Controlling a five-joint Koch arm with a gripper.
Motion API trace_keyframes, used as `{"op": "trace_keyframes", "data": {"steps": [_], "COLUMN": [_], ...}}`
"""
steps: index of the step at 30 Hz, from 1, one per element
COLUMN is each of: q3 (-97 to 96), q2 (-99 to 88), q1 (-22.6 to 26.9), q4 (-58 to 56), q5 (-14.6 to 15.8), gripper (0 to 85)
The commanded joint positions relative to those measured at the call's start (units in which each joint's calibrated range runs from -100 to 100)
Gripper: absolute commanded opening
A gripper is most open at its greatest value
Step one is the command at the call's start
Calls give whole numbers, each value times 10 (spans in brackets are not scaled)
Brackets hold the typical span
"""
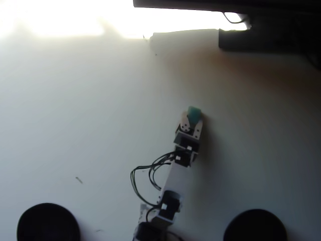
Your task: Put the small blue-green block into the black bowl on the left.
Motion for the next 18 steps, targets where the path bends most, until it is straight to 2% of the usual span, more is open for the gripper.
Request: {"op": "trace_keyframes", "data": {"steps": [1,6,11,18], "q3": [1,-101,-198,-190], "q2": [-22,-140,-273,-461], "q1": [8,38,91,178], "q4": [46,41,27,-175], "q5": [8,45,101,208], "gripper": [28,28,28,27]}}
